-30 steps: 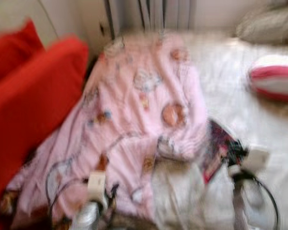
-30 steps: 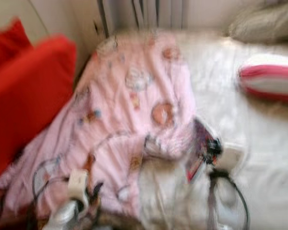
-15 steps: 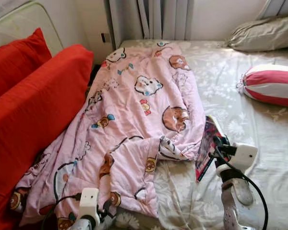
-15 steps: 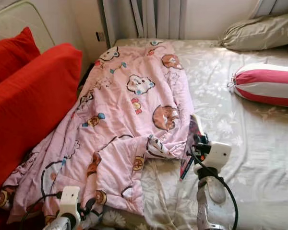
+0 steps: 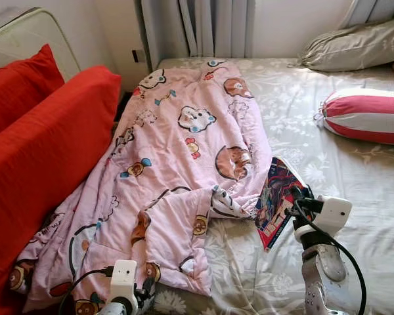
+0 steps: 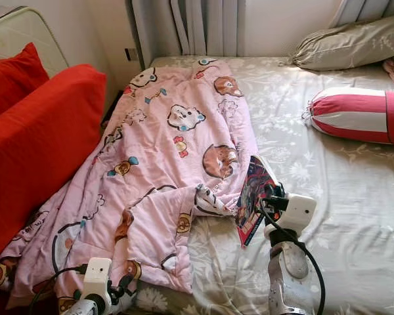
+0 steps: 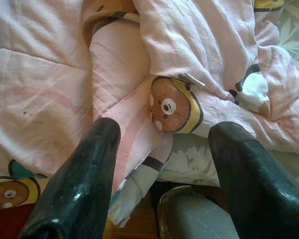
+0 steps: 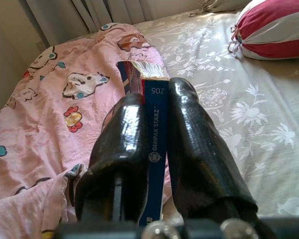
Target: Clean up the room
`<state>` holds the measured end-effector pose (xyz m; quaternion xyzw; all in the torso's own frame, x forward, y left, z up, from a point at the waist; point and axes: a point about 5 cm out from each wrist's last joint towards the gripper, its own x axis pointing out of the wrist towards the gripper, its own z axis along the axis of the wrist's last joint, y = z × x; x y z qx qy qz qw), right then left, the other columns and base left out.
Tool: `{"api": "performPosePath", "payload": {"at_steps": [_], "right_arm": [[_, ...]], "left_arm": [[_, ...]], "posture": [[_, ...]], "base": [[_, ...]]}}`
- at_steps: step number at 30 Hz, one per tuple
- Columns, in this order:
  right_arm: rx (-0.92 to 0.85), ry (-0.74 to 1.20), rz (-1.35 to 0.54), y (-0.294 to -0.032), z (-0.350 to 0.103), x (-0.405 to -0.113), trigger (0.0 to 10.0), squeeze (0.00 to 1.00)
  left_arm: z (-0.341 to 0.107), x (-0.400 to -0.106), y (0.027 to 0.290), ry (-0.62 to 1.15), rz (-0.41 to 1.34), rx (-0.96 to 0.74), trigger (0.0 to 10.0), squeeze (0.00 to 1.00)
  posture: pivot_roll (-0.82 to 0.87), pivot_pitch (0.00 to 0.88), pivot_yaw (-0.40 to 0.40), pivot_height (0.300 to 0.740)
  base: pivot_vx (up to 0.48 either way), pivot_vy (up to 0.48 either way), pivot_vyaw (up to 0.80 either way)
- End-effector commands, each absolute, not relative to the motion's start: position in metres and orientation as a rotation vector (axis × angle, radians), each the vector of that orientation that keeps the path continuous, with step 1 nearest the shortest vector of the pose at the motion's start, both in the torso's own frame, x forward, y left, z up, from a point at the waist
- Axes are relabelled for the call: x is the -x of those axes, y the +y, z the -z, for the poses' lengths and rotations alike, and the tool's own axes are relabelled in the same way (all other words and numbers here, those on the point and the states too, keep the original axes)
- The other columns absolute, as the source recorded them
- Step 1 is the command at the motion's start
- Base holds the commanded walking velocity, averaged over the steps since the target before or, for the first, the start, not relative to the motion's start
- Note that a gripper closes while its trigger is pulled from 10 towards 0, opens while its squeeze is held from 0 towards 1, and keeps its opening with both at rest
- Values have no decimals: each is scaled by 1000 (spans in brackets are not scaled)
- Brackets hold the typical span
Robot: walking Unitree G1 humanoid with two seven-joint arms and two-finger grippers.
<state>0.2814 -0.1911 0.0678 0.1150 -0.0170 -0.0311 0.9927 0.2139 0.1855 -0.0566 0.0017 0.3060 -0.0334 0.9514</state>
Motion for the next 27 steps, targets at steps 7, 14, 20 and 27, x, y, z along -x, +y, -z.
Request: {"api": "performPosePath", "payload": {"at_steps": [7, 14, 20, 27], "right_arm": [[-236, -38, 57, -186, -68, -282, 10000, 0], [-240, -44, 65, -186, -68, -282, 10000, 0], [-241, -43, 60, -185, -68, -282, 10000, 0], [-241, -37, 59, -186, -67, -281, 10000, 0]], "left_arm": [[60, -208, 188, 642, 62, -12, 10000, 0], [61, -206, 190, 652, 55, -16, 10000, 0], [61, -207, 190, 651, 53, -17, 10000, 0], [61, -207, 190, 655, 56, -19, 10000, 0]], "posture": [[57, 79, 45, 706], [59, 86, 46, 706], [61, 90, 48, 706], [62, 92, 51, 706]], "base": [[0, -300, -705], [0, -301, -286], [0, -289, 0], [0, -264, 0]]}}
